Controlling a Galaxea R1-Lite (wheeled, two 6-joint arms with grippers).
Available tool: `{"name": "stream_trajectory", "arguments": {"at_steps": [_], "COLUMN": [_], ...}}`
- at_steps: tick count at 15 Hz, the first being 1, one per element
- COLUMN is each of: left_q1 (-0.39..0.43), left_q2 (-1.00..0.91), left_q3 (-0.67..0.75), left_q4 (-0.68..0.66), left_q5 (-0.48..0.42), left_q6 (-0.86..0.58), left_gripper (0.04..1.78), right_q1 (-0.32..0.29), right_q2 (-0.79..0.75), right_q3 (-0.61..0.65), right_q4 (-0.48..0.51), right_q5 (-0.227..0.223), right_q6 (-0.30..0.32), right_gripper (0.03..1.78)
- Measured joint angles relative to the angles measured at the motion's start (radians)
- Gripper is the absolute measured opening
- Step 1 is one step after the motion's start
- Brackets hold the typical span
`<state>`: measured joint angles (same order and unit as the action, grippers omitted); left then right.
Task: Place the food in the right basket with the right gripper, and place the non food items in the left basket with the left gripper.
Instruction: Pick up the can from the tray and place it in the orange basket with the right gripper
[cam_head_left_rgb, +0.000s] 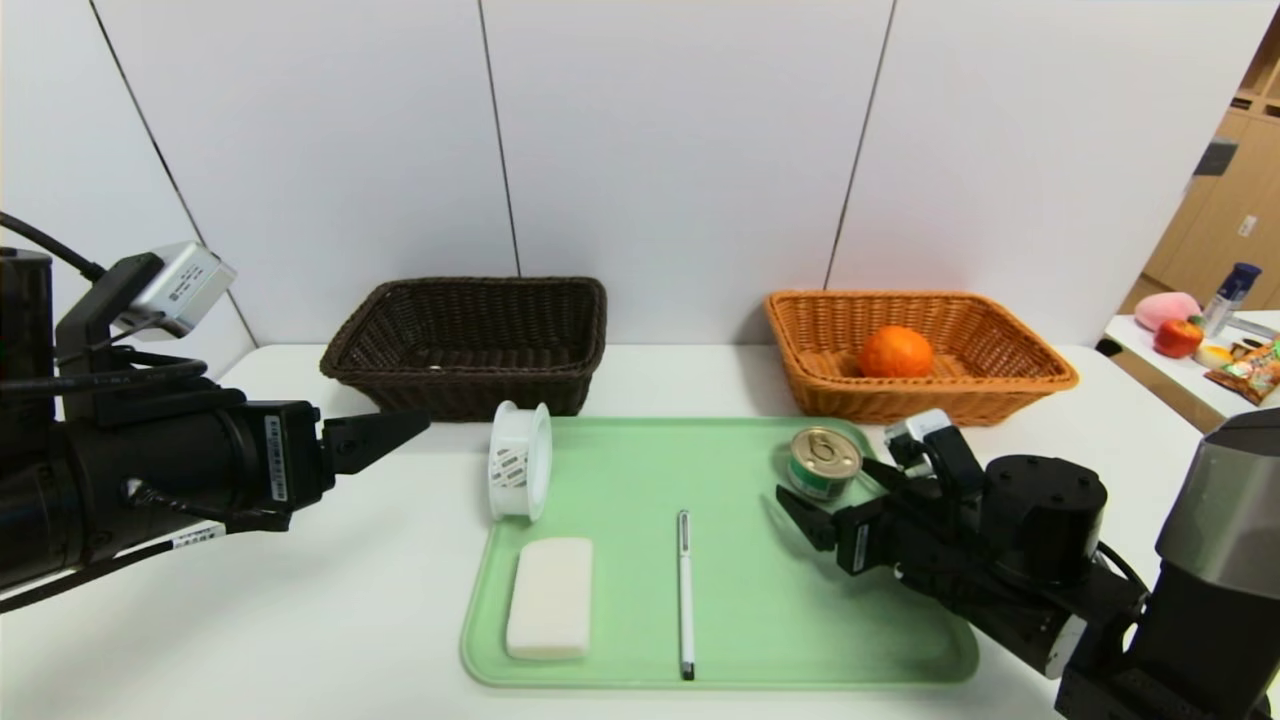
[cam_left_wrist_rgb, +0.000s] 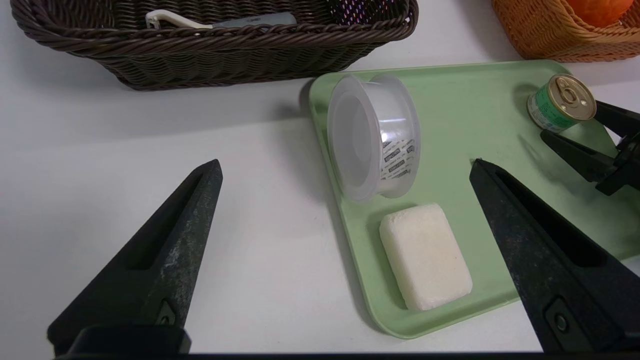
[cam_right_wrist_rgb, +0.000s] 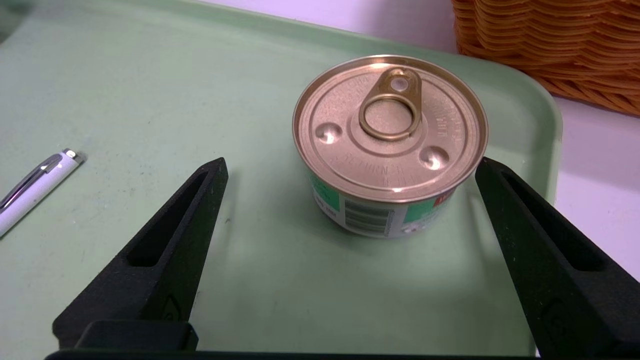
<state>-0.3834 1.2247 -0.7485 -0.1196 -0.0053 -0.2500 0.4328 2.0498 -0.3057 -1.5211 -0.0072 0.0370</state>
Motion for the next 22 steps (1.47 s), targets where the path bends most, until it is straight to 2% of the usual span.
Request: {"name": "stream_trajectory", "arguments": {"at_steps": [10, 22], "left_q1": [0.000, 0.000], "left_q2": [0.000, 0.002], "left_q3": [0.000, -0.001], "left_q4": [0.000, 0.001], "left_q5": [0.000, 0.000], "left_q6": [0.000, 0.000], "left_gripper": [1.75, 1.75], "right_q1": [-0.007, -0.018], "right_q2": [0.054, 0.089], "right_q3": [-0.090, -0.118], "right_q4": [-0.001, -0.003], "right_q5": [-0.003, -0.004], "right_q6": [-0.009, -0.013], "right_gripper": [1.71, 1.71]}}
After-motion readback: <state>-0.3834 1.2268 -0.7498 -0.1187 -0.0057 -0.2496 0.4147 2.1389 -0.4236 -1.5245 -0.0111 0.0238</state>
